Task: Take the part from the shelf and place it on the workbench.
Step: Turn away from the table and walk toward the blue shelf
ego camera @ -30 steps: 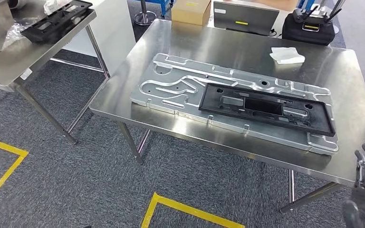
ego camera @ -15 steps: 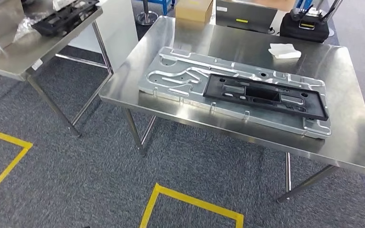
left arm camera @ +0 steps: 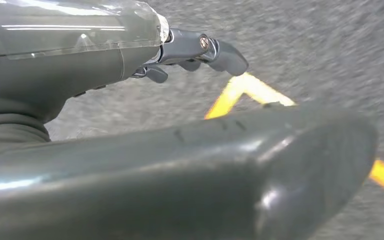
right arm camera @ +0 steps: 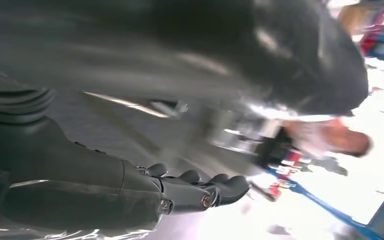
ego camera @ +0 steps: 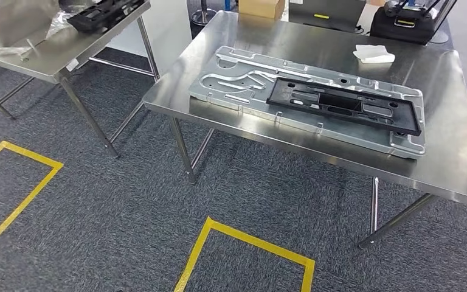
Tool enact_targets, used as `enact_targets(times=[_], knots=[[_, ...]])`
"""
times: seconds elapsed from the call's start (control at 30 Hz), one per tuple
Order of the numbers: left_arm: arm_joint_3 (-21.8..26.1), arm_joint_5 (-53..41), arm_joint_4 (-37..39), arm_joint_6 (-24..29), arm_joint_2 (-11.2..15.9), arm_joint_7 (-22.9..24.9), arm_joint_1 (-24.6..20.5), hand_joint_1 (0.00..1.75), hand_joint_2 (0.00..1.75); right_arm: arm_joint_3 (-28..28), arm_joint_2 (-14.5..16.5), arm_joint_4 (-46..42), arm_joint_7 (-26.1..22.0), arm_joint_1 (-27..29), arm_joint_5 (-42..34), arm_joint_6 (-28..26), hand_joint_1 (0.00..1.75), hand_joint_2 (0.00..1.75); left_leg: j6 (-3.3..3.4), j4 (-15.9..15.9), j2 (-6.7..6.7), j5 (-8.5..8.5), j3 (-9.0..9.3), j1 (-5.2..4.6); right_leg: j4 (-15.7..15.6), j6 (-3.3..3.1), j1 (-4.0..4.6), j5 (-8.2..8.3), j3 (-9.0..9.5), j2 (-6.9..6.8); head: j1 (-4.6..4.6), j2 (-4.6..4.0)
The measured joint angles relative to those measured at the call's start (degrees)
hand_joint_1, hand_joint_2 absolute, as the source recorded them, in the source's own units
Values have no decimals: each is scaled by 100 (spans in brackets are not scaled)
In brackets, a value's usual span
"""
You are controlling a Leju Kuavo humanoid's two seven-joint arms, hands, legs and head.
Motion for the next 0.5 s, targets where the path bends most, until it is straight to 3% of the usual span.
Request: enact_targets(times=[0.1, 0.13, 0.17, 0.2, 0.27, 0.33, 0.37, 0.43, 0.47, 0.5], knots=[[-26, -106, 0, -10, -79, 5, -1, 0, 0, -25, 157, 1206, 34, -324, 824, -655, 0, 0, -46, 922, 169, -815, -232, 19, 1, -85, 16, 176, -208, -195, -4, 1], [-43, -122, 0, -20, -98, -24, -3, 0, 0, -75, 172, 1849, -24, -496, 987, -855, 0, 0, -64, 1238, 187, -919, -256, 22, 11, -86, 31, 238, -290, -263, -4, 0], [-60, -127, 0, -29, -112, -54, -4, 0, 0, -141, 177, 2514, -115, -665, 1073, -1007, 0, 0, -78, 1423, 197, -878, -219, 24, 30, -82, 43, 293, -376, -334, -3, 0], [-76, -129, 0, -38, -122, -81, -2, 0, 0, -211, 177, 3153, -236, -813, 1106, -1121, 0, 0, -83, 1434, 213, -726, -98, 24, 59, -74, 53, 341, -465, -408, -4, 0], [-93, -129, -1, -46, -130, -113, -1, 0, 0, -310, 180, 4116, -437, -1025, 1127, -1271, 0, 0, -45, 917, 340, -472, 406, 12, 127, -50, 65, 413, -618, -538, -3, 0], [-102, -113, -3, -41, -132, -148, -7, 0, 0, -383, 177, 4871, -510, -1234, 1248, -1486, 0, 0, 35, 78, 548, -584, 990, -38, 178, 2, 76, 487, -708, -646, -3, 0], [-104, -101, -5, -29, -136, -170, -8, 0, 0, -419, 166, 5250, -450, -1361, 1381, -1661, 0, 0, 77, -205, 609, -678, 1148, -67, 184, 34, 79, 533, -726, -700, -3, 1], [-103, -76, -7, 18, -152, -220, 17, 0, 0, -464, 117, 6068, -171, -1626, 1772, -2155, 0, 0, 155, -396, 562, -684, 1165, -80, 163, 101, 85, 627, -743, -801, -3, 1], [-100, -71, -7, 51, -167, -250, 35, 0, 0, -469, 68, 6502, 20, -1749, 1972, -2400, 0, 0, 195, -413, 523, -626, 1120, -69, 182, 138, 76, 590, -758, -741, -2, 1], [-96, -55, -8, 88, -181, -284, 48, 0, 0, -469, 20, 6930, 256, -1845, 2153, -2591, 0, 0, 243, -434, 481, -560, 1062, -53, 286, 172, 67, 445, -798, -615, -2, 1]])
